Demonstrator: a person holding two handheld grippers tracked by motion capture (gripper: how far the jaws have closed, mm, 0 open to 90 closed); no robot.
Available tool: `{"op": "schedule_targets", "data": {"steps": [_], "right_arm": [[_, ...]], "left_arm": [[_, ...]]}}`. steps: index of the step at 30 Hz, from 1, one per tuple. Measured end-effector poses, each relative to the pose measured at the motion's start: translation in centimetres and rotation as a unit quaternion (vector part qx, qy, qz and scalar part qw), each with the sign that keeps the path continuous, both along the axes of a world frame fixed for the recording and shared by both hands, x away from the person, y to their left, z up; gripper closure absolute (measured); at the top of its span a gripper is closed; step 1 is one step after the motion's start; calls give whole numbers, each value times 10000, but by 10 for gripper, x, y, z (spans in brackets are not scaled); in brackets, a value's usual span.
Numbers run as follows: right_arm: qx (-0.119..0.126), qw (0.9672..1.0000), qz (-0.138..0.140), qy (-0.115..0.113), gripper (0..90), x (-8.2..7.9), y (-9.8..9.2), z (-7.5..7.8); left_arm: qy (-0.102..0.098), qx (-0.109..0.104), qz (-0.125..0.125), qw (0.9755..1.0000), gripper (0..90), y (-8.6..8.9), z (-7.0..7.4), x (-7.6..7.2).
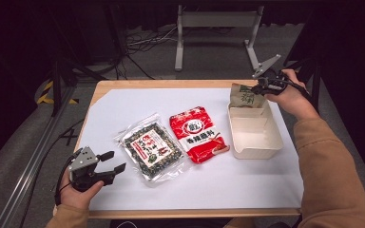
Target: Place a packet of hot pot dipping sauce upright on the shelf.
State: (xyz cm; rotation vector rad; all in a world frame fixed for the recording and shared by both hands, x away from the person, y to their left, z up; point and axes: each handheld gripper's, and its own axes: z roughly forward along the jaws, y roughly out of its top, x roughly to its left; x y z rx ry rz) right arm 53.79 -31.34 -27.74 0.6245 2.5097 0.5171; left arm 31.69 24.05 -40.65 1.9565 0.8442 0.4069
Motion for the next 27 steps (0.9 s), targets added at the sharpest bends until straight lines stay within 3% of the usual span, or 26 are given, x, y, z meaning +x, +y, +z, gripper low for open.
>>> {"op": "schedule_targets", "data": {"steps": [8,16,18,20,23,25,27], "right_arm": [[551,9981,-127,-227,606,-13,-11,19],[961,9935,-214,-568,525,-37,-17,33],[1180,9908,-249,-615,498,-46,-18,36],[1549,9859,-211,-601,480,-57,-17,39],[1908,9800,-134,-551,460,-72,-14,42],[2105,9765,-63,-465,448,-81,-11,43],[2167,9753,-22,-425,438,-86,-9,43]], "left_arm": [[-10,14,-29,10000,361,-2,1,1],[-19,23,-64,10000,361,-4,1,3],[-2,9,-58,10000,362,-5,1,3],[-17,8,-79,10000,361,-5,1,4],[-30,22,-88,10000,361,-7,1,5],[-13,14,-120,9999,360,-8,1,5],[-7,5,-121,9999,356,-8,1,6]]}}
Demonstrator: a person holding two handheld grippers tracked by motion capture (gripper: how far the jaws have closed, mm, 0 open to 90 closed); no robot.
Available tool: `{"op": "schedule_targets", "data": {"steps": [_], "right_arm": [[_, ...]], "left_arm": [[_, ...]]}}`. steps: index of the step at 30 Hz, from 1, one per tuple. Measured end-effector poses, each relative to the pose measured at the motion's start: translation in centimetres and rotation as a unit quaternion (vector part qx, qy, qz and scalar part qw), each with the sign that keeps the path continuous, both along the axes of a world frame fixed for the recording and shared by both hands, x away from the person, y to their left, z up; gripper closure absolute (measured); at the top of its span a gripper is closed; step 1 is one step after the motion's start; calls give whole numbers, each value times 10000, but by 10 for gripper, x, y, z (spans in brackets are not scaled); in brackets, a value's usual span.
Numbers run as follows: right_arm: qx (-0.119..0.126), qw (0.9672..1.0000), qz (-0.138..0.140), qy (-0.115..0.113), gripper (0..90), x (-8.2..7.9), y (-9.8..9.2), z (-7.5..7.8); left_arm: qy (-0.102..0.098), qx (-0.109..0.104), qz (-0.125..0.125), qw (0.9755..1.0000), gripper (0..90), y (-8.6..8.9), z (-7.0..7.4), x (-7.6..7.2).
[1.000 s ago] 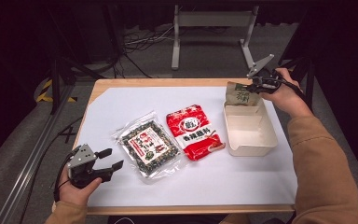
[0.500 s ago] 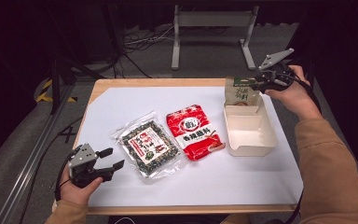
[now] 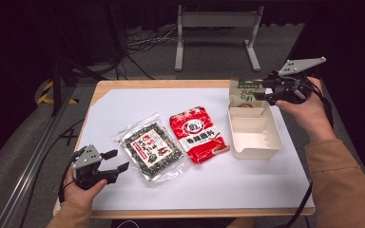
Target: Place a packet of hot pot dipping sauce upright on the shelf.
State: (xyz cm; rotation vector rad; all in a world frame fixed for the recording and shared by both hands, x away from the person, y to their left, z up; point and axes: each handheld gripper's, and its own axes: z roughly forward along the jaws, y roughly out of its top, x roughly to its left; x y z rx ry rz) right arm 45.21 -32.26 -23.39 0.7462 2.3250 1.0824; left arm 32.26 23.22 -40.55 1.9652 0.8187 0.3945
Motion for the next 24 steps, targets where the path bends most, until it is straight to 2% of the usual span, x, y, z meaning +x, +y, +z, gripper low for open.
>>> {"op": "schedule_targets", "data": {"steps": [3,6,11,15,21,24], "right_arm": [[178,9997,119,98,434,-8,5,1],[238,9993,180,208,429,-13,10,1],[599,9963,308,533,416,-15,20,-4],[772,9939,427,655,412,-16,29,-8],[692,9948,329,670,408,-16,38,-13],[564,9963,196,626,408,-15,40,-17]], "left_arm": [[5,0,-40,10000,343,-1,0,1],[13,-17,-41,10000,341,-2,0,1],[-15,-10,-54,10000,337,-2,0,3],[-22,-46,-47,10000,334,-1,0,3],[6,-110,-75,9999,320,-2,0,5],[-15,-203,-104,9997,309,-4,4,8]]}}
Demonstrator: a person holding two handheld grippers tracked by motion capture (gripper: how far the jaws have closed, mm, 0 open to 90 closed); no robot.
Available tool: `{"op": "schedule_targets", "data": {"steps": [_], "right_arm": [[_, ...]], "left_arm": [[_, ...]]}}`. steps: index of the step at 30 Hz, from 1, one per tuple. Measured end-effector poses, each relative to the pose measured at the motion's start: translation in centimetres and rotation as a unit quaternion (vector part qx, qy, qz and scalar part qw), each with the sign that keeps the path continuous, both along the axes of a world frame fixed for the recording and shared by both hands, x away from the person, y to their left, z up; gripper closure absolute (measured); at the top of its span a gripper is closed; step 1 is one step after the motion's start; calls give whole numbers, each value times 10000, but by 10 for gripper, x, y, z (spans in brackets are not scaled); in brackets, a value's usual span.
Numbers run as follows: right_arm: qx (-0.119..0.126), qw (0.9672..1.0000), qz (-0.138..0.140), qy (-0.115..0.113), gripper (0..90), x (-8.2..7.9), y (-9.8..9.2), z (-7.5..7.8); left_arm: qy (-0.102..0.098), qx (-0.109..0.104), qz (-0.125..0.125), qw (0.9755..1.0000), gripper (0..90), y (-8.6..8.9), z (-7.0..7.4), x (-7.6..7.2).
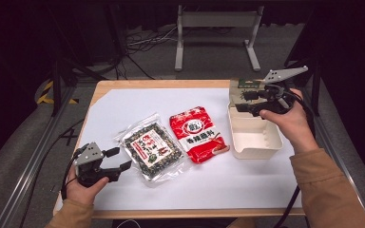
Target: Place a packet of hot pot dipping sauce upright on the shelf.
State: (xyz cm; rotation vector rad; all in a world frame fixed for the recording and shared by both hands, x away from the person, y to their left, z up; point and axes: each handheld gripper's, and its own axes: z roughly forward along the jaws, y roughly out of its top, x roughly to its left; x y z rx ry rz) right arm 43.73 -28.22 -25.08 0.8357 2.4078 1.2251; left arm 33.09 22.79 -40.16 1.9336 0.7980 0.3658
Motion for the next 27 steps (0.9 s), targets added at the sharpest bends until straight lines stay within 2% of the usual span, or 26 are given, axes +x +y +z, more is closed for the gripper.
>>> {"op": "schedule_targets", "data": {"steps": [4,5,7,10,12,17,18,20,26,27], "right_arm": [[84,10000,34,-37,408,-4,2,-3],[104,9999,50,-38,408,-6,2,-4],[130,9999,69,-79,408,-12,3,-6],[205,9997,77,-132,408,-18,2,-9],[225,9996,73,-165,406,-23,1,-12],[217,9995,76,-209,397,-30,-3,-22],[217,9995,76,-209,397,-30,-3,-22],[242,9995,63,-208,395,-31,-6,-29],[304,9992,31,-241,386,-38,-9,-38],[297,9992,23,-264,385,-40,-9,-39]], "left_arm": [[15,-96,22,10000,305,-6,7,6],[73,-108,23,9999,305,-7,9,9],[198,-179,-13,9996,306,-13,12,17],[208,-148,-32,9997,306,-18,17,29],[338,-202,-73,9992,298,-23,20,39],[430,-196,-121,9988,284,-37,24,63],[430,-196,-121,9988,284,-37,24,63],[496,-211,-170,9984,285,-45,25,73],[525,-39,-249,9983,292,-73,28,104],[586,-108,-292,9978,289,-79,28,111]]}}
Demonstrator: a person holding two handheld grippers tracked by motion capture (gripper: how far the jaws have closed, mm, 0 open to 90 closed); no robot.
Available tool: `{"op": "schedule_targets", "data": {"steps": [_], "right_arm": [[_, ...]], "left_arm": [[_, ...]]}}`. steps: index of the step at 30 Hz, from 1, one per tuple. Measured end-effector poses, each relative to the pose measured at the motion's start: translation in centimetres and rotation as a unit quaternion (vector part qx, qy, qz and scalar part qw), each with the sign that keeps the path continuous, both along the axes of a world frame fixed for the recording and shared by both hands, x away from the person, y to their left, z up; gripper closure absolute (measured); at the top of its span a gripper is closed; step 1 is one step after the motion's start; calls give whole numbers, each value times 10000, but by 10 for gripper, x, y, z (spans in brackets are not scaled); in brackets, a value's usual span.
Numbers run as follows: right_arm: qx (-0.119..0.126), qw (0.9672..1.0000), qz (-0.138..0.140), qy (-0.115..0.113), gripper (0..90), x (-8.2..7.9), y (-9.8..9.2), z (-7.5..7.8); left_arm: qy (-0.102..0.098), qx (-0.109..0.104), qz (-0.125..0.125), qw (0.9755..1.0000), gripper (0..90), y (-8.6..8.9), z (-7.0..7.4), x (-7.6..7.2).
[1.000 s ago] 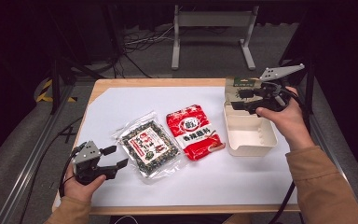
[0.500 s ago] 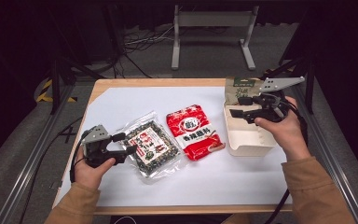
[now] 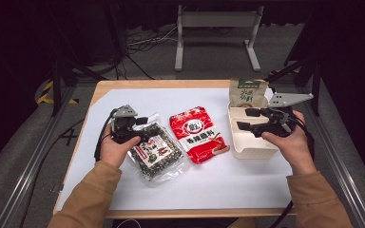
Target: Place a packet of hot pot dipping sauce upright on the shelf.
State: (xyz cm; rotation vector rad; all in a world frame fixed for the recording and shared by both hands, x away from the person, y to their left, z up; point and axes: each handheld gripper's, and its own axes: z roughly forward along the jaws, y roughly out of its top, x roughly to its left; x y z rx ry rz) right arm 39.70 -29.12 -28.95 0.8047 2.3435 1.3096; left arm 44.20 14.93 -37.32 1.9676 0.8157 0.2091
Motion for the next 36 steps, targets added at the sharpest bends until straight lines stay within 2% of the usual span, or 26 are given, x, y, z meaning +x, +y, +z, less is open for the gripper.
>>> {"op": "schedule_targets", "data": {"steps": [2,7,12,15,23,31,36], "right_arm": [[-4,10000,4,-24,384,-2,0,0],[35,9999,28,-114,382,-8,1,0],[9,9999,35,-117,379,-11,4,-3],[13,9999,18,-151,378,-14,5,-5],[45,9998,-4,-190,378,-23,3,-10],[12,9997,-90,-208,375,-33,-2,-12],[32,9996,-152,-255,374,-42,-6,-10]], "left_arm": [[29,-40,-27,10000,287,-3,-1,4],[119,83,-1,9999,278,-13,-3,18],[65,170,18,9998,266,-21,-3,26],[64,138,120,9998,265,-25,-4,30],[81,398,228,9989,254,-39,-5,43],[442,668,142,9967,247,-64,-15,64],[520,777,79,9956,246,-73,-20,73]]}}
